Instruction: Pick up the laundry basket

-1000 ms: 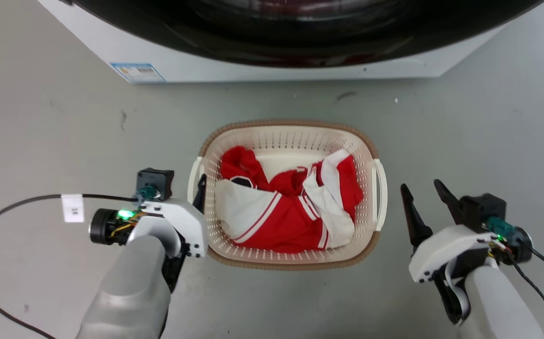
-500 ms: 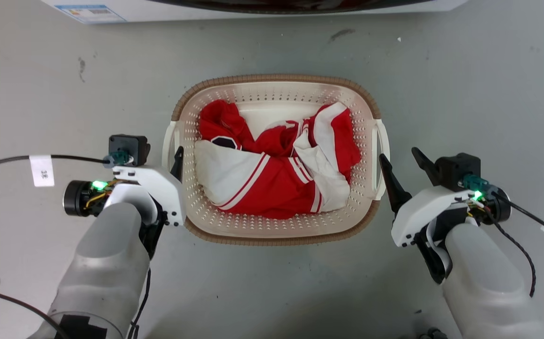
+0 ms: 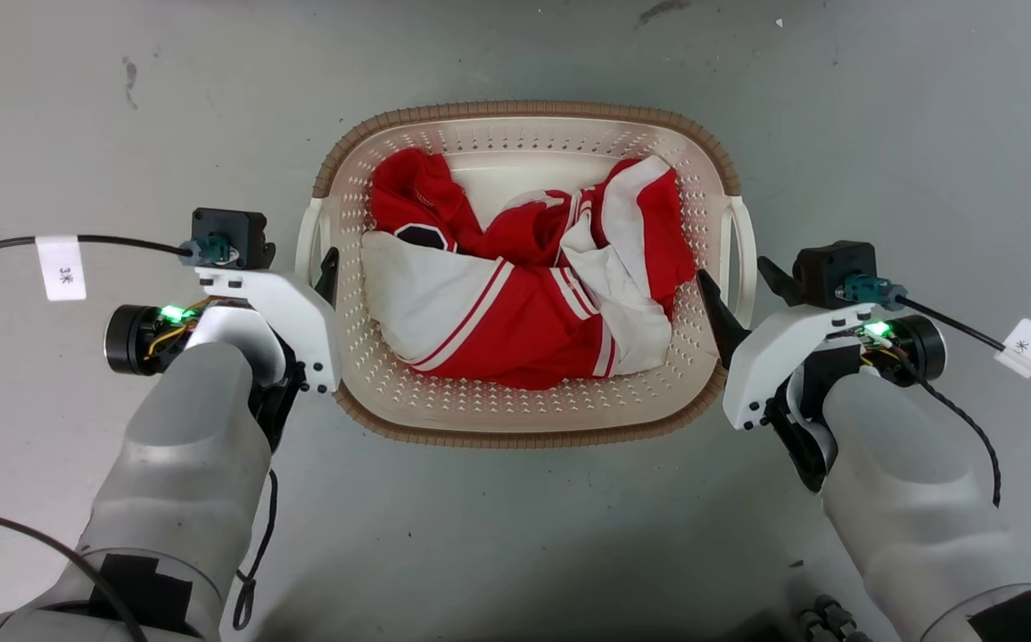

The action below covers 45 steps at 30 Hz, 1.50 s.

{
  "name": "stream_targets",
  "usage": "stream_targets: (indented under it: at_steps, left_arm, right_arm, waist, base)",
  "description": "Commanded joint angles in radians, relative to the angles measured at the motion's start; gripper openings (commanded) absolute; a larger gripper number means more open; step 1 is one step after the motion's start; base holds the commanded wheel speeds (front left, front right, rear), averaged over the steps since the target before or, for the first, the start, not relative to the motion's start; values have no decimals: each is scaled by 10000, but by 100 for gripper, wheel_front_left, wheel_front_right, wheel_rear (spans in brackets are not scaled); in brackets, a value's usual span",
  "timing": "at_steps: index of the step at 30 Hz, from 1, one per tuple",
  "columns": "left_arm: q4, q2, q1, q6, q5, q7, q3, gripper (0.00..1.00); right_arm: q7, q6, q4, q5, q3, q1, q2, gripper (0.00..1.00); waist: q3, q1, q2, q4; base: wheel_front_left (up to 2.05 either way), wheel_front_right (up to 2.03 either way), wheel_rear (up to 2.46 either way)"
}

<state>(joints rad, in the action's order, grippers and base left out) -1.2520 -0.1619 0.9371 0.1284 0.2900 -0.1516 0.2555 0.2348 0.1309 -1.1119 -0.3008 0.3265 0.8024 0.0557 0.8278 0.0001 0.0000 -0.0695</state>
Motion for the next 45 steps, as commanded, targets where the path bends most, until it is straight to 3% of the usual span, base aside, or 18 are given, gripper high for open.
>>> stream_targets:
  at_steps: [1,9,10,11,12,13,29,45]
  left_arm:
    - [-64,-65,55,0,80,43,5,100]
    - [-162,40,276,21,563,839,281,100]
    - [-170,67,276,21,674,984,330,100]
    - [-159,78,276,22,764,1067,380,53]
    - [-130,78,270,22,868,1155,433,5]
    - [-101,72,261,23,949,1224,495,0]
    - [496,333,-409,36,2512,2613,1767,0]
    - [841,440,-1337,60,4369,4644,2827,0]
  right_arm:
    - [-55,-3,-54,-76,42,183,-27,100]
    - [-841,-3,-487,-1155,893,540,-60,100]
    - [-989,-3,-452,-1346,1030,541,-60,67]
    - [-1090,-3,-408,-1468,1178,551,-57,30]
    - [-1163,-3,-376,-1615,1309,570,-58,0]
    - [-1229,-3,-372,-1751,1432,578,-56,0]
    - [-1576,14,-722,-2955,2645,478,-60,0]
    - [-4157,13,-429,-4636,3822,-211,742,0]
  waist:
    - [12,-1,0,-7]
    - [100,-1,0,-46]
    - [106,-1,0,-49]
    - [110,-1,0,-51]
    - [109,-1,0,-57]
    - [105,-1,0,-61]
    - [-1021,-1,0,112]
    - [-3972,-1,0,382]
  base:
    - [0,0,0]
    - [0,0,0]
    - [0,0,0]
    - [0,0,0]
    - [0,0,0]
    - [0,0,0]
    - [0,0,0]
    - [0,0,0]
